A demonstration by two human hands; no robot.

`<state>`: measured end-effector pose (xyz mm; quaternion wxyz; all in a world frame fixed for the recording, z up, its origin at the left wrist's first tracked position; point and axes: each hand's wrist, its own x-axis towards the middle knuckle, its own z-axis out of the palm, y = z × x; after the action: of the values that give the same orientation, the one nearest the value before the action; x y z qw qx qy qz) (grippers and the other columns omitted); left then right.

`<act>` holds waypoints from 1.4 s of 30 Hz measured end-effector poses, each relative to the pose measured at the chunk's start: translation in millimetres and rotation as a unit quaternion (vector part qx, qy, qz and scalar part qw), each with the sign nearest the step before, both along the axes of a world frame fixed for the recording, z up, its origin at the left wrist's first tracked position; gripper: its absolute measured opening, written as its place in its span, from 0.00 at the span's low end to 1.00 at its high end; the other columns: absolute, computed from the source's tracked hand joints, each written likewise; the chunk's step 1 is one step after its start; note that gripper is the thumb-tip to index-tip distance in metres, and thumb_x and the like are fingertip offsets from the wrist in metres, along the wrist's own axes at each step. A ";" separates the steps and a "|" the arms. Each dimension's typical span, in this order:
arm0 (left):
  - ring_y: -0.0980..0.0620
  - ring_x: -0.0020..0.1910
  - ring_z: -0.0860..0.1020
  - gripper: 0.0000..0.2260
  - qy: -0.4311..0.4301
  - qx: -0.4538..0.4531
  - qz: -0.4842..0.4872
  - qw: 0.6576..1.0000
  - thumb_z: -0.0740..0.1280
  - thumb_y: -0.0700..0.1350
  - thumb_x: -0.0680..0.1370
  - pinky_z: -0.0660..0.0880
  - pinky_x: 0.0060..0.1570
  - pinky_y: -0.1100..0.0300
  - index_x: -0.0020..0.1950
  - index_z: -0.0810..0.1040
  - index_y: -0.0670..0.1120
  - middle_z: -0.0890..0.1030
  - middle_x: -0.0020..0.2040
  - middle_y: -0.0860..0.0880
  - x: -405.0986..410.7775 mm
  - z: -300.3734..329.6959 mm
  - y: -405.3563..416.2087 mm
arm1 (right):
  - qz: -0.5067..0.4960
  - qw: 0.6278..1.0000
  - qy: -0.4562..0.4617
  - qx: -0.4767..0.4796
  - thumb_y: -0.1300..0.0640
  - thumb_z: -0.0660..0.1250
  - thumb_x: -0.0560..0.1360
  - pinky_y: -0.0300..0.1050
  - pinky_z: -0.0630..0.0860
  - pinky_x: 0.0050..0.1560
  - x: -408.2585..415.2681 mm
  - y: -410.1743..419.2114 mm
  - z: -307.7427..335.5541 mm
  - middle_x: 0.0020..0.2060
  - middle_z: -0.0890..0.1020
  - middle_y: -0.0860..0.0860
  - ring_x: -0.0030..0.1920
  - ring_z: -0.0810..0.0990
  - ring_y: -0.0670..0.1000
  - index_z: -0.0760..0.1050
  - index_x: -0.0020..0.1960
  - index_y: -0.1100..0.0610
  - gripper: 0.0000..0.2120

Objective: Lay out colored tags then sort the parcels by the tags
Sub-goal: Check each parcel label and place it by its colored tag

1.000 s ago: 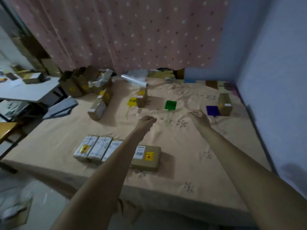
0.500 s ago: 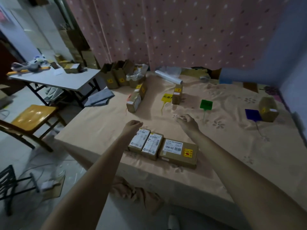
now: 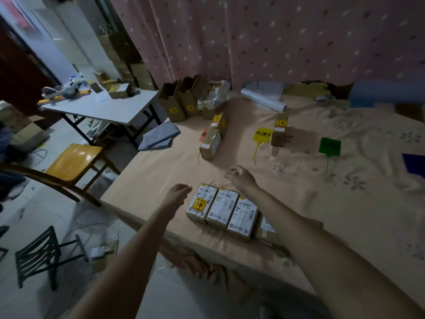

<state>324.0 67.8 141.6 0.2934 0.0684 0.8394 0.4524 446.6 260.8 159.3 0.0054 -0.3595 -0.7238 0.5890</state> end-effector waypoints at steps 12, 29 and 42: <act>0.49 0.42 0.67 0.09 -0.072 -0.012 -0.116 0.991 0.67 0.45 0.76 0.64 0.41 0.55 0.40 0.67 0.46 0.68 0.42 0.44 -81.5 -65.2 -0.7 | -0.036 0.992 -0.122 -0.016 0.44 0.62 0.78 0.50 0.70 0.60 -82.3 -71.7 -56.1 0.68 0.72 0.54 0.60 0.73 0.55 0.68 0.70 0.55 0.25; 0.48 0.41 0.71 0.15 -0.188 -0.121 -0.238 0.945 0.62 0.43 0.76 0.67 0.39 0.59 0.58 0.77 0.35 0.75 0.48 0.41 -99.8 -116.2 6.9 | -0.117 0.966 -0.228 0.013 0.52 0.62 0.75 0.52 0.77 0.54 -99.4 -136.7 -82.6 0.55 0.76 0.55 0.53 0.79 0.56 0.68 0.69 0.58 0.24; 0.46 0.45 0.79 0.32 -0.162 0.014 -0.206 0.965 0.78 0.37 0.63 0.81 0.38 0.52 0.63 0.69 0.43 0.76 0.49 0.44 -111.7 -106.1 -21.3 | -0.123 0.971 -0.204 0.001 0.52 0.63 0.78 0.43 0.72 0.53 -109.3 -138.7 -95.5 0.54 0.77 0.50 0.53 0.75 0.49 0.72 0.66 0.55 0.18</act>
<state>212.3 46.5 35.5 0.5113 0.1702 0.7418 0.3991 337.3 122.1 63.8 -0.0703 -0.5582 -0.6604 0.4974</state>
